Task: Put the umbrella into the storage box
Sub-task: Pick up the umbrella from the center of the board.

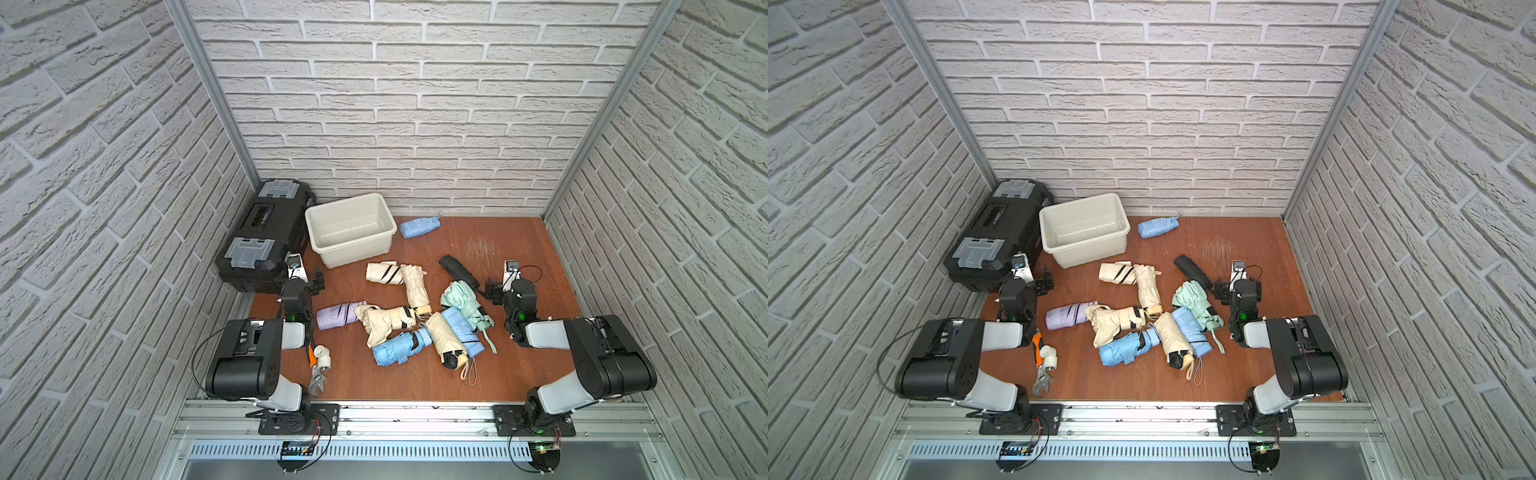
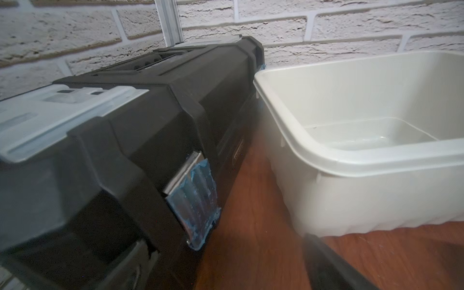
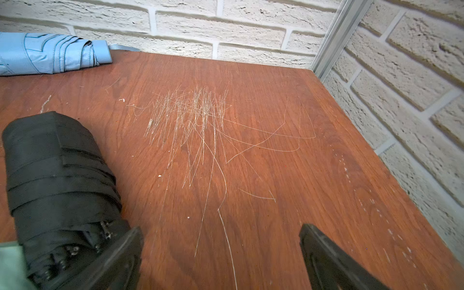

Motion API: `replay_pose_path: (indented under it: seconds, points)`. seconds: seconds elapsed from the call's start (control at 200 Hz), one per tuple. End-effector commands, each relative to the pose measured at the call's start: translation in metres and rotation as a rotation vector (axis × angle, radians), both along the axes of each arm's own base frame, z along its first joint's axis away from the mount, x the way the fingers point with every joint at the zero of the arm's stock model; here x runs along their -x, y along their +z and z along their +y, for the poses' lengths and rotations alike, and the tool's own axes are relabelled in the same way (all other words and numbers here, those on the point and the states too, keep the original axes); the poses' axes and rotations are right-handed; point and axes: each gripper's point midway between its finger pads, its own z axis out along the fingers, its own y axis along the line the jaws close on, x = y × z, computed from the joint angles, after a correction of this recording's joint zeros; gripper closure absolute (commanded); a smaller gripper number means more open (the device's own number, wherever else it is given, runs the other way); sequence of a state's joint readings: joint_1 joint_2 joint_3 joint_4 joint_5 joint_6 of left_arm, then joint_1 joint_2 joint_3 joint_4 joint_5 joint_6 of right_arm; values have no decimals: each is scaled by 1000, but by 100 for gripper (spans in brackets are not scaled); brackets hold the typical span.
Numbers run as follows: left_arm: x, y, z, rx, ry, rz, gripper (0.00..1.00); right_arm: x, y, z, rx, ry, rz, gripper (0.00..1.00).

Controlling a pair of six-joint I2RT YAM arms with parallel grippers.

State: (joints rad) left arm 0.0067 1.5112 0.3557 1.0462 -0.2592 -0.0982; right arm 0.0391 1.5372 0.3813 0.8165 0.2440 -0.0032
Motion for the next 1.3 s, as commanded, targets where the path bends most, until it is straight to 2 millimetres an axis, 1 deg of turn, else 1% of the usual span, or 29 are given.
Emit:
replay_pose_path:
  seconds: [0.0,0.63,0.755,0.83,0.945,1.025,1.075,1.095,1.13,1.185,1.225,1.295]
  points:
    - [2,-40,6,45,-16,140,2,-6,17,-1,-17,-3,-58,1]
    - [2,-40,6,44,-16,142,2,-6,17,-1,-18,-2,-59,1]
    - [2,-38,4,36,-23,137,2,-6,18,-1,-18,-2,-61,1]
    - [3,-29,-4,9,-51,140,2,-3,23,0,-18,1,-73,1]
    - [8,-9,-14,-29,-74,136,2,7,42,11,-17,79,-99,1]
    - [15,9,-16,-37,-65,115,2,15,59,13,-10,93,-126,1]
    - [20,18,-17,-31,-65,109,2,21,72,10,-9,73,-152,1]
    - [21,26,-17,-27,-62,99,2,23,78,8,-12,63,-165,1]
    - [24,31,-15,-17,-53,115,2,26,87,6,-21,47,-187,1]
    - [25,46,-13,10,-33,132,1,29,100,3,-48,22,-210,1]
    - [26,53,-10,36,-11,159,2,31,106,1,-91,-9,-182,1]
    - [26,69,-5,91,21,193,2,35,107,-4,-165,-82,-46,1]
